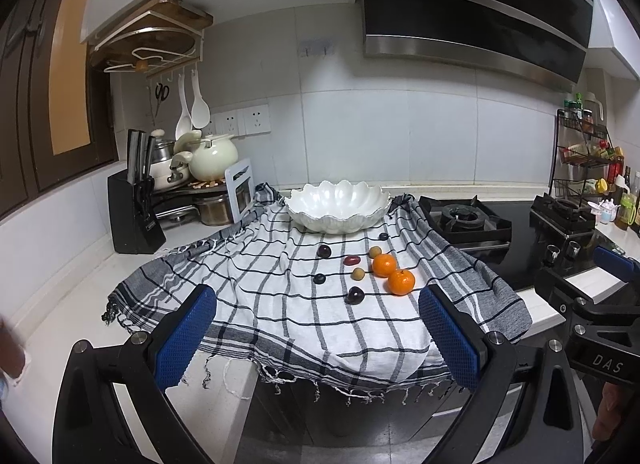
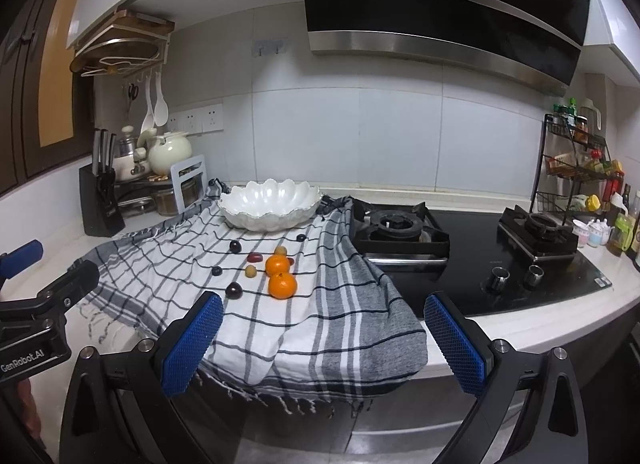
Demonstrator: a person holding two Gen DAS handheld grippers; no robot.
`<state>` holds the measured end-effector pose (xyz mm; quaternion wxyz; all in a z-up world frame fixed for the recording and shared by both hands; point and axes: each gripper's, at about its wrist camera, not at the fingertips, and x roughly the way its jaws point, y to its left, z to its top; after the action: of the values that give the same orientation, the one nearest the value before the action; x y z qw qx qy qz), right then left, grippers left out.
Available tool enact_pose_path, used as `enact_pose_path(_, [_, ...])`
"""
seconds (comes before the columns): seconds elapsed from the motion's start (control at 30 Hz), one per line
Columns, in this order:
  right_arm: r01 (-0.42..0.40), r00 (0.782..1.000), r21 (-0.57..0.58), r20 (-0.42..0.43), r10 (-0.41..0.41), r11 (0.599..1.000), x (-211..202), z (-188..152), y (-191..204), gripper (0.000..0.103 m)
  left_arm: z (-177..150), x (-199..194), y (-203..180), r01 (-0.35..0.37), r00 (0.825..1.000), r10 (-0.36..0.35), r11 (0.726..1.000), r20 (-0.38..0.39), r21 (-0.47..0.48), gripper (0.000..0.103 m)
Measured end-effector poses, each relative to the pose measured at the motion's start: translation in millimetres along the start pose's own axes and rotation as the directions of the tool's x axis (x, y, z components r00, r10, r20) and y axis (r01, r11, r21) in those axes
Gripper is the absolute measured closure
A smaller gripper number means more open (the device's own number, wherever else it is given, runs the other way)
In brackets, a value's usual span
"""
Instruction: Organize fruits
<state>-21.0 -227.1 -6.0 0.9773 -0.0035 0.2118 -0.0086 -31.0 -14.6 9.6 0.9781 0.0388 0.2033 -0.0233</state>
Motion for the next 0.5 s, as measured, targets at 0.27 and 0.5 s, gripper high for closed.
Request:
enact_pose_path(0.27, [0.005, 1.0, 0.006, 0.002, -0.005, 1.0, -1.0, -1.8, -3.2, 0.001, 2.5, -1.2, -4.9, 0.002, 1.0, -0.002, 1.0, 0.003, 0.007, 0.0])
enact_pose_path(0.5, [0.005, 1.0, 0.01, 0.001, -0.005, 1.0, -2.4, -2.6, 1.1, 0.001, 4.8, -1.3, -4.4, 0.011, 1.0, -0.011, 1.0, -0.003, -0.003, 0.0])
